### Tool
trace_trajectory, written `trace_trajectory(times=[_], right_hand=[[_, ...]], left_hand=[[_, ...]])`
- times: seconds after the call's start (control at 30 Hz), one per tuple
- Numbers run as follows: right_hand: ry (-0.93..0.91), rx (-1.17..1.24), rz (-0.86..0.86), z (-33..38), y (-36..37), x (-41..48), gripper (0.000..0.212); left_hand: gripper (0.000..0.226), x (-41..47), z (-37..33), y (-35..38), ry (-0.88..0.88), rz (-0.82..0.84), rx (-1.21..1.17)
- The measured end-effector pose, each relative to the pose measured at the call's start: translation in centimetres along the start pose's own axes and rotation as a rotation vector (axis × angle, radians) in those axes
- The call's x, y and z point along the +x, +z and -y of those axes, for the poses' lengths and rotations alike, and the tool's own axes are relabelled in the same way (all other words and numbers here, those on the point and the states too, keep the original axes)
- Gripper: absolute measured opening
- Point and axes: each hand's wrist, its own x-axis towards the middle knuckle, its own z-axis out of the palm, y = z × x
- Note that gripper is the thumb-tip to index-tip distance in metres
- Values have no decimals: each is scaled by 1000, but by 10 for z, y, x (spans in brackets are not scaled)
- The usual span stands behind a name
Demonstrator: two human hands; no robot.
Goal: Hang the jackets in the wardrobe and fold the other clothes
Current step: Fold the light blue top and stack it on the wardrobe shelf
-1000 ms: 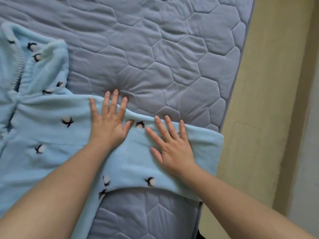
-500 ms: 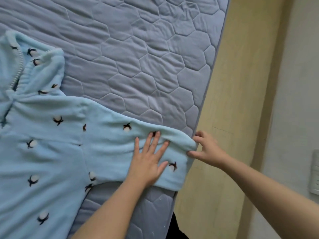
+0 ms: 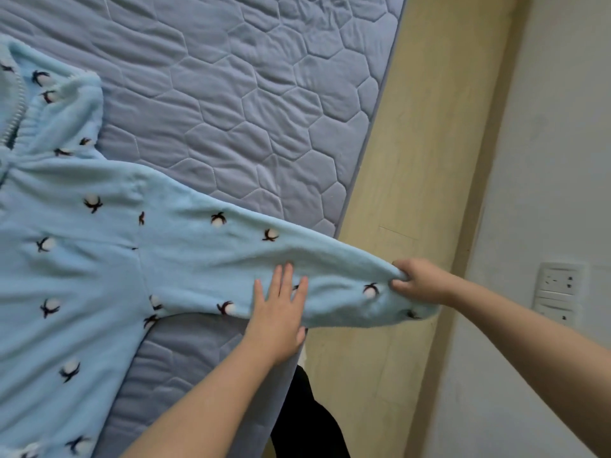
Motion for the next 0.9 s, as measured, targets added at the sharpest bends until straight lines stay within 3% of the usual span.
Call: trace_trajectory(times=[0.1,0.23,0.27,0.33,0.43,0.5,0.6,0.7,0.77,0.83,0.9], right_hand=[[150,381,96,18,-16,-32,22],[153,1124,255,85,-18,-68,18],[115,1239,307,106,-16,-73,19],[-10,1371,433,152,-10,-78,23],[-158,1289,521,217,0,-81,24],[-177,1148,457,256,10,-82,24],[-197,987,284,305,30,-87,24],[-189,955,215,349,60,-96,22],[-167,914,225,374,84,-97,20],[-142,801,248,397,106,-92,19],[-112,631,196,412,121,-75,21]], left_hand=[[74,-17,-27,-27,102,-57,-369],[100,-68,-59,-65,140,95,-1102],[92,-80,-61,-69,94,39,-1230],[53,-100,-53,-74,-128,-157,-1383],[23,-131,-8,-73,-629,-405,-1465],[18,-162,36,-68,-861,-506,-1558],[32,-220,113,-61,-1001,-626,-1542],[28,-291,203,-49,-1120,-819,-1453],[41,-336,262,-40,-1235,-814,-1367],[82,-369,307,-25,-1395,-670,-1319],[96,-383,326,-9,-1437,-521,-1359]])
